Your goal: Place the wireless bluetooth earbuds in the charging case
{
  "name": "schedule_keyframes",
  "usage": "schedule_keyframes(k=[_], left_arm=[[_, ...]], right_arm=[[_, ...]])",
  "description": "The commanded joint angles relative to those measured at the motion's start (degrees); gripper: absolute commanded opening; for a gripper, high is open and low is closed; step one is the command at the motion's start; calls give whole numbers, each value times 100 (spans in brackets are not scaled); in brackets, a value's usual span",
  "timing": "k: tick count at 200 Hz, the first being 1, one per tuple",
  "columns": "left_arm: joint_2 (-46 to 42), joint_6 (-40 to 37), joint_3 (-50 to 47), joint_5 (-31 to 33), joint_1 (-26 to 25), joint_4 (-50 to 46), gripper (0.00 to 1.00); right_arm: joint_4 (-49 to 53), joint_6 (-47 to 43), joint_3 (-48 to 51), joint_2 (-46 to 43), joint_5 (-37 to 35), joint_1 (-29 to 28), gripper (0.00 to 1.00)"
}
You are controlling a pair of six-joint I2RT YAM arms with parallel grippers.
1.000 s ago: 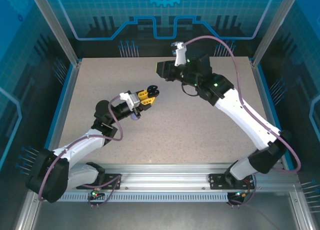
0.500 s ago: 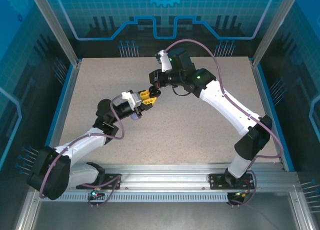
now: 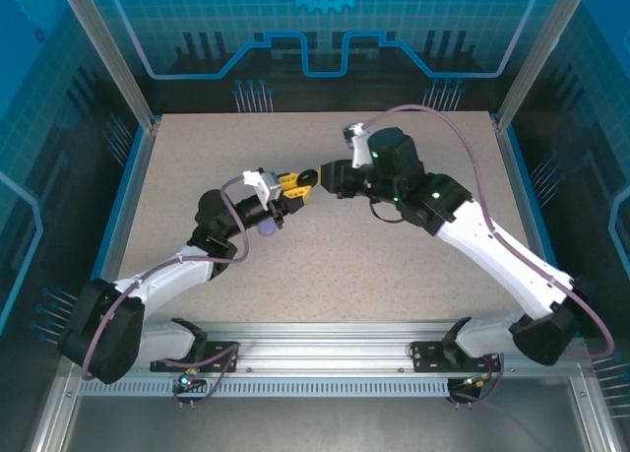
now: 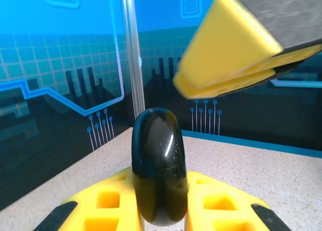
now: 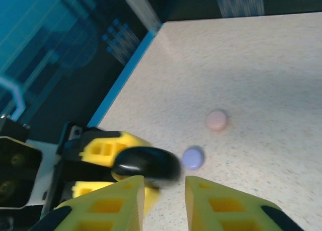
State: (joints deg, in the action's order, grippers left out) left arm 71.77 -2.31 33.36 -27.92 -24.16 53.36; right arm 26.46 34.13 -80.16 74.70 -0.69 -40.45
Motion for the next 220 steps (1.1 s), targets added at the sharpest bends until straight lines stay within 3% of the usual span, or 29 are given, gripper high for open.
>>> schedule_keyframes(k=[1,34,58,101,151,220], left_arm=[[91,689,147,465,26,-594,0],[260,1547,589,988,26,-2494,0],[783,2092,854,911,26,-3092,0],[1877,2440,1267,606,27,-3378,0],[2714,2452,1427,621,31,-3182,4],[3321,2342,1520,749,112,-3151,26]], right_arm=[[-325,191,555,-549,-734,290,34],[-348,236,1441,-1062,-1192,516,47],[-300,183,1890,-1207,-1486,538,53],[-230,227,2507,-1460,-1833,605,66],[-88,261,2859,-1555,-1851,882,69],[48,243,2945,-1789,-1717,1142,75]])
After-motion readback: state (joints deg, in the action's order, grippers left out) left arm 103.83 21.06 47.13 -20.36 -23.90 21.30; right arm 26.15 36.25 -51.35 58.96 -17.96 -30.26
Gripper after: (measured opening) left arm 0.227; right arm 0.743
